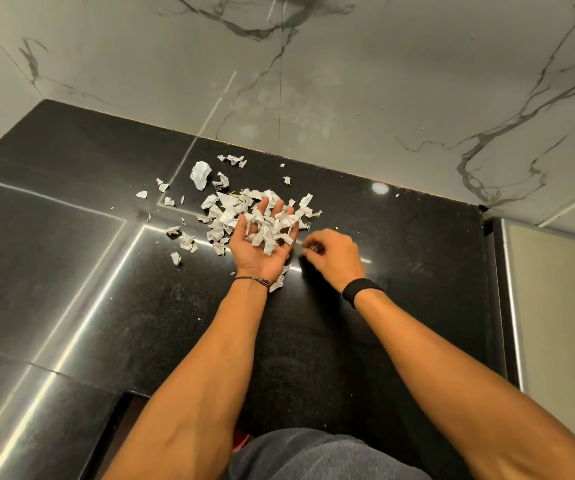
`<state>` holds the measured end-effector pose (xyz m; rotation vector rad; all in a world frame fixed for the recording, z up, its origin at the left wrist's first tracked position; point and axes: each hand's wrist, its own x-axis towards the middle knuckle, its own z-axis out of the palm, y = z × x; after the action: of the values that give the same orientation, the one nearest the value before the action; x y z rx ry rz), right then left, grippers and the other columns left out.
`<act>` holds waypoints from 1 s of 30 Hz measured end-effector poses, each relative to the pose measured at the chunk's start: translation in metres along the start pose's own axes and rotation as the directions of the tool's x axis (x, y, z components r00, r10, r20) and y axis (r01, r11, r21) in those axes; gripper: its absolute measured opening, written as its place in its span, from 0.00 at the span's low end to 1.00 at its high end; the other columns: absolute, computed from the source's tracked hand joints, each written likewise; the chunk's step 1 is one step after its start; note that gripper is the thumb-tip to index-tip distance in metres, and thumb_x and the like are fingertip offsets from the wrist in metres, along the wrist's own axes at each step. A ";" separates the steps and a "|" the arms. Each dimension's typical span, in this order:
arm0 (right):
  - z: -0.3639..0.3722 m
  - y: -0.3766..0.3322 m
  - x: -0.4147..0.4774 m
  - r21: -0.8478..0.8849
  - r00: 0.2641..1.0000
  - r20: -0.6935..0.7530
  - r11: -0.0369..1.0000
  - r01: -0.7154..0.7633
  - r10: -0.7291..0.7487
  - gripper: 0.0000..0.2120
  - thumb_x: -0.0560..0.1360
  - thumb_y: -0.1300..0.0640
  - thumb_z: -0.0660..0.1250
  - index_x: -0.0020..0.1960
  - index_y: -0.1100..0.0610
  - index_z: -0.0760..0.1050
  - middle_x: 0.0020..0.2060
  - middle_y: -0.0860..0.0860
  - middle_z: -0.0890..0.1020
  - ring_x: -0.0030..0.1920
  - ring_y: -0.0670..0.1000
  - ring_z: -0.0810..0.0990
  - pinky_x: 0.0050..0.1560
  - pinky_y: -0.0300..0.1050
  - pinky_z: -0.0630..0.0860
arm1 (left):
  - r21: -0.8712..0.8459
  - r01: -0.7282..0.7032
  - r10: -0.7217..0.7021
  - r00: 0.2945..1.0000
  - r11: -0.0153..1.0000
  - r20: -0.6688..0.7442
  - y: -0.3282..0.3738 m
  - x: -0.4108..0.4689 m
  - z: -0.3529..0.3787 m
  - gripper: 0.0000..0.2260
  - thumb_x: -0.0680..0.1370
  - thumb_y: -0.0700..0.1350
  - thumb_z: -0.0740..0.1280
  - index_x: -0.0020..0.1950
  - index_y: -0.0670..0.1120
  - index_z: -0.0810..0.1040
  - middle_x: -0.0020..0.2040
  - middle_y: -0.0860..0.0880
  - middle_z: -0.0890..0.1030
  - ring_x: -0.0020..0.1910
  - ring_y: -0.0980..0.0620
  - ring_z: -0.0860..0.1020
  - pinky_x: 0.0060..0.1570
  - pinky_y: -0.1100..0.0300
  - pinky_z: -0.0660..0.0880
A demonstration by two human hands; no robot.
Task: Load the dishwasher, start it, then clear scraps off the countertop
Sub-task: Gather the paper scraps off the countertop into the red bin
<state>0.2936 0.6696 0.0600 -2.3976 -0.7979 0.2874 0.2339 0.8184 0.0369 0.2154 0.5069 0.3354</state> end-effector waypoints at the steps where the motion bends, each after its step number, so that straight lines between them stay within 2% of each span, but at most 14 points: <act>1: -0.003 -0.002 0.002 0.072 0.998 -0.050 0.997 -0.020 0.023 0.04 0.75 0.56 0.72 0.50 0.51 0.82 0.46 0.48 0.83 0.46 0.49 0.81 0.52 0.50 0.79 | -0.003 0.003 -0.003 1.000 1.000 0.001 -0.001 0.000 0.001 0.27 0.83 0.59 0.53 0.77 0.46 0.69 0.73 0.40 0.73 0.72 0.38 0.72 0.72 0.40 0.67; 4: -0.014 -0.016 0.007 0.279 0.992 -0.119 0.960 0.007 0.027 0.05 0.73 0.55 0.74 0.49 0.50 0.82 0.44 0.44 0.84 0.45 0.43 0.81 0.51 0.45 0.80 | 0.027 0.012 -0.011 1.000 1.000 -0.009 -0.006 0.001 0.003 0.27 0.83 0.61 0.52 0.75 0.46 0.72 0.73 0.40 0.74 0.71 0.38 0.73 0.72 0.39 0.67; 7: -0.019 -0.036 0.009 0.401 0.995 -0.101 0.914 0.064 -0.025 0.08 0.73 0.57 0.76 0.51 0.53 0.82 0.45 0.45 0.85 0.46 0.44 0.83 0.52 0.44 0.81 | 0.072 0.017 -0.015 1.000 0.997 -0.026 -0.010 0.004 0.001 0.28 0.83 0.63 0.52 0.74 0.47 0.73 0.72 0.40 0.75 0.73 0.38 0.71 0.74 0.38 0.63; 9: -0.019 -0.047 0.008 0.442 0.994 -0.094 0.892 0.097 -0.061 0.09 0.72 0.56 0.77 0.51 0.54 0.83 0.45 0.45 0.85 0.46 0.45 0.83 0.52 0.42 0.81 | 0.074 0.026 -0.025 1.000 0.997 -0.016 -0.010 0.003 0.002 0.29 0.82 0.64 0.53 0.73 0.47 0.75 0.70 0.40 0.77 0.69 0.39 0.75 0.69 0.40 0.71; 11: -0.019 -0.055 0.008 0.454 0.993 -0.068 0.883 0.115 -0.095 0.10 0.72 0.54 0.77 0.52 0.55 0.84 0.46 0.46 0.86 0.47 0.43 0.83 0.53 0.38 0.80 | 0.074 0.030 -0.030 1.000 0.997 -0.002 -0.009 0.001 0.003 0.28 0.82 0.65 0.53 0.70 0.48 0.78 0.67 0.41 0.79 0.64 0.42 0.80 0.60 0.45 0.78; 14: -0.017 -0.060 0.009 0.417 0.992 -0.038 0.900 0.125 -0.120 0.10 0.76 0.51 0.73 0.56 0.53 0.84 0.48 0.45 0.86 0.49 0.43 0.83 0.55 0.42 0.80 | 0.053 0.031 -0.031 0.999 0.998 0.012 -0.008 -0.002 0.004 0.28 0.82 0.64 0.53 0.69 0.47 0.78 0.68 0.40 0.78 0.63 0.42 0.81 0.57 0.46 0.80; 18: -0.015 -0.056 0.013 0.425 0.990 -0.101 0.895 0.134 -0.100 0.08 0.79 0.53 0.69 0.56 0.51 0.84 0.48 0.43 0.85 0.50 0.43 0.83 0.53 0.45 0.80 | 0.047 0.007 -0.007 1.000 0.999 -0.008 -0.004 -0.004 -0.002 0.26 0.83 0.61 0.52 0.70 0.49 0.76 0.65 0.41 0.81 0.62 0.42 0.81 0.64 0.45 0.75; 22: -0.015 -0.047 0.017 0.407 0.993 -0.109 0.909 0.094 -0.054 0.07 0.79 0.57 0.69 0.54 0.52 0.83 0.48 0.42 0.84 0.49 0.39 0.81 0.51 0.31 0.75 | -0.005 -0.021 0.021 0.999 1.000 -0.024 0.009 -0.011 -0.010 0.25 0.84 0.58 0.53 0.75 0.48 0.72 0.72 0.41 0.76 0.65 0.40 0.79 0.63 0.42 0.76; 25: -0.004 -0.036 0.016 0.355 0.998 -0.051 0.934 0.041 -0.025 0.08 0.77 0.58 0.70 0.55 0.52 0.83 0.48 0.43 0.84 0.49 0.42 0.81 0.53 0.39 0.78 | -0.019 -0.052 0.051 0.998 0.998 -0.028 0.024 -0.019 -0.020 0.23 0.83 0.57 0.55 0.73 0.47 0.74 0.71 0.41 0.76 0.69 0.39 0.76 0.70 0.39 0.69; 27: 0.007 -0.031 0.012 0.286 1.000 0.017 0.958 0.020 -0.026 0.10 0.75 0.57 0.72 0.57 0.51 0.82 0.51 0.44 0.84 0.51 0.45 0.81 0.56 0.45 0.79 | -0.015 -0.076 0.075 0.996 0.997 -0.043 0.033 -0.025 -0.027 0.23 0.83 0.57 0.55 0.71 0.47 0.76 0.70 0.42 0.77 0.70 0.39 0.75 0.72 0.39 0.67; 30: 0.022 -0.027 0.005 0.125 0.988 0.140 0.991 0.041 -0.059 0.19 0.74 0.51 0.74 0.64 0.51 0.78 0.60 0.49 0.81 0.62 0.51 0.77 0.65 0.50 0.73 | -0.030 -0.107 0.105 0.992 0.994 -0.063 0.042 -0.033 -0.037 0.24 0.84 0.58 0.54 0.72 0.46 0.75 0.70 0.42 0.77 0.69 0.39 0.76 0.70 0.40 0.70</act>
<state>0.2766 0.7006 0.0587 -2.2588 -0.8783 0.4795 0.1776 0.8495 0.0316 0.2008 0.5509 0.4549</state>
